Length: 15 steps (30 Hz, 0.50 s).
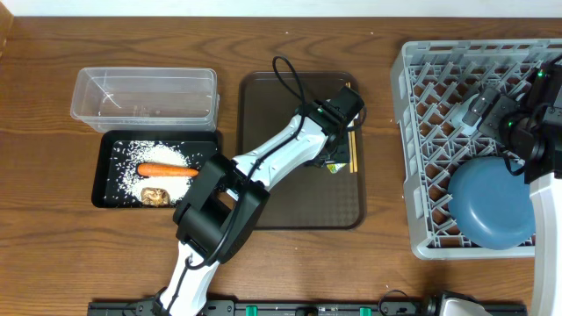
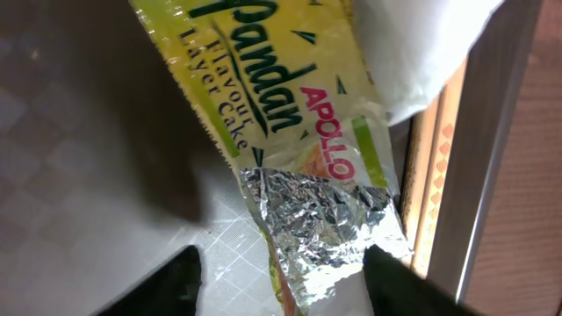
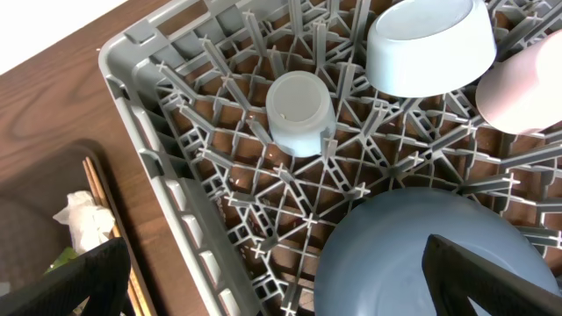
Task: Sort waste into correct bins and load items into the dishwasher rack
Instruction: 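Grasp the yellow pandan cake wrapper with the left gripper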
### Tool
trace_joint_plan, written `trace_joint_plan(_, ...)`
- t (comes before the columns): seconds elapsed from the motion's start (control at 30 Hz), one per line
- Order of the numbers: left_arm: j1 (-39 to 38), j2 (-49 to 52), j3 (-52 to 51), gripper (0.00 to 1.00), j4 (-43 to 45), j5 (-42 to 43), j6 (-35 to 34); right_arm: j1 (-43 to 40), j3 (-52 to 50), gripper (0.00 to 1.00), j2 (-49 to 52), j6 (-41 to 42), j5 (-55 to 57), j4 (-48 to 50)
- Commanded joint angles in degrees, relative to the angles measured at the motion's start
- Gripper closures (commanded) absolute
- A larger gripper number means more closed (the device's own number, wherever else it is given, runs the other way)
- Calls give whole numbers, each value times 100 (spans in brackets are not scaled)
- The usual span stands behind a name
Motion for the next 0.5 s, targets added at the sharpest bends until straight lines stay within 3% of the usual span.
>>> trace_joint_plan(0.0, 17, 114, 33, 57, -35, -98, 2, -31, 52, 1, 7, -2, 20, 9)
trace_joint_plan(0.1, 17, 114, 33, 81, -39, -142, 2, -31, 52, 1, 7, -2, 20, 9)
trace_joint_plan(0.37, 205, -140, 35, 94, -358, -334, 9, -31, 52, 1, 7, -2, 20, 9)
trace_joint_plan(0.47, 442, -400, 35, 94, -540, -334, 4, -31, 52, 1, 7, -2, 20, 9)
